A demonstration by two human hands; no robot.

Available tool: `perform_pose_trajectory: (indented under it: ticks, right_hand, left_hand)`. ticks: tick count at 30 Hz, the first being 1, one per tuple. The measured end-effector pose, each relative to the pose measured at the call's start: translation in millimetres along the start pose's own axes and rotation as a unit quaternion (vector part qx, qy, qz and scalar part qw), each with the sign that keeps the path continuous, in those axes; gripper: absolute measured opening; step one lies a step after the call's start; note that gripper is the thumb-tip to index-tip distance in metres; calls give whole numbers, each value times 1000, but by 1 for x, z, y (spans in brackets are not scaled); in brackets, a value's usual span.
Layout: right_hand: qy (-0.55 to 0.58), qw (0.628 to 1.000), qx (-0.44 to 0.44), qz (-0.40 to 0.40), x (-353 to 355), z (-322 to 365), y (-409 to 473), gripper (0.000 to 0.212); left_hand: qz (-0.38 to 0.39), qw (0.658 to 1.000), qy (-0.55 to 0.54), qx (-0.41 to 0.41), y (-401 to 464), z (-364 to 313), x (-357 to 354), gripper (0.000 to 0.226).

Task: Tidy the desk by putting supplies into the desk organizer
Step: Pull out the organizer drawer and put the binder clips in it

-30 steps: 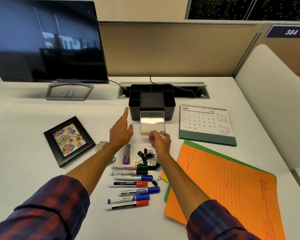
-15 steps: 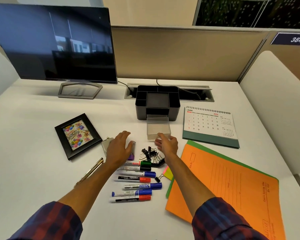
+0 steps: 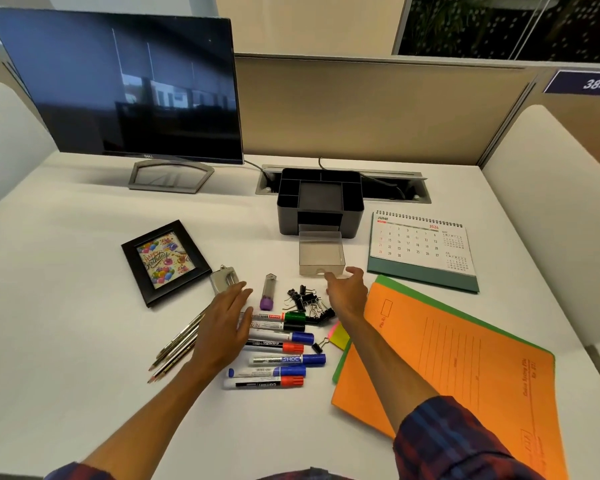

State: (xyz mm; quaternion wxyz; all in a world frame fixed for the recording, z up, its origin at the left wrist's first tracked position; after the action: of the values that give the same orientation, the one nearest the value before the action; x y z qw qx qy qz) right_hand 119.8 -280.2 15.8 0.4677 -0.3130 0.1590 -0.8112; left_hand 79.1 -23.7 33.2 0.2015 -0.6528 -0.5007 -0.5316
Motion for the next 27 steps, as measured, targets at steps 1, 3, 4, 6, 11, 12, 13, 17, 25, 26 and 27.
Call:
perform_pose_trajectory:
  ticks: [1,3,4,6,11,12,13,17,25,26,27]
  right_hand:
    - [-26,999,21,-4,2,0,-4,45]
    - [-87,994,67,-10,4,-1,-9,38]
    - [-117,989,87,-14,5,-2,-11,36]
    - [-170,978,118,-21,8,-7,-13,37]
    - [-257,940,221,35,16,-15,-18,35]
    - [-280,929,238,52,18,-17,-19,39]
    - [-306,916,252,66,19,-17,-21,44]
    - [-385,871,289,98,21,-20,-26,49]
    - [-450,816,355,75,20,-21,-28,37]
    - [-453,812,361,70,20,-20,-28,35]
    - [-455,808,368,66,20,-18,-28,32]
  left_hand:
    - [-3,1000,-2,1,-6,1,0,54]
    - [-4,1000,-4,5,-18,4,1,53]
    - [-1,1000,-3,7,-24,4,0,53]
    - [2,1000,2,8,-35,5,-1,53]
    - [12,1000,-7,-12,-52,3,-4,55]
    - [14,1000,-13,-11,-55,3,-5,48]
    - [14,1000,-23,-8,-58,5,-8,44]
    - [21,997,-69,13,-67,9,-14,66]
    - [27,997,-66,15,-71,17,-18,59]
    - [30,998,-60,13,-71,18,-18,61]
    - [34,998,-52,9,-70,20,-19,63]
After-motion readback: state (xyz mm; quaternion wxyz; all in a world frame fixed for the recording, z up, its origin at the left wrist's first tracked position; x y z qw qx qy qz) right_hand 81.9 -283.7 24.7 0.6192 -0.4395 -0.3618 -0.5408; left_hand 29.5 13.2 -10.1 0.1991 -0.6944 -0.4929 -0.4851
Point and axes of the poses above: each hand's wrist, its own y-axis towards the middle knuckle, its own x-axis out of the back of the hand, z = x × y, the point moved 5 cm from there along y, towards the middle knuckle, and after that the axes turned 14 degrees about -x, right-handed, at the moved point
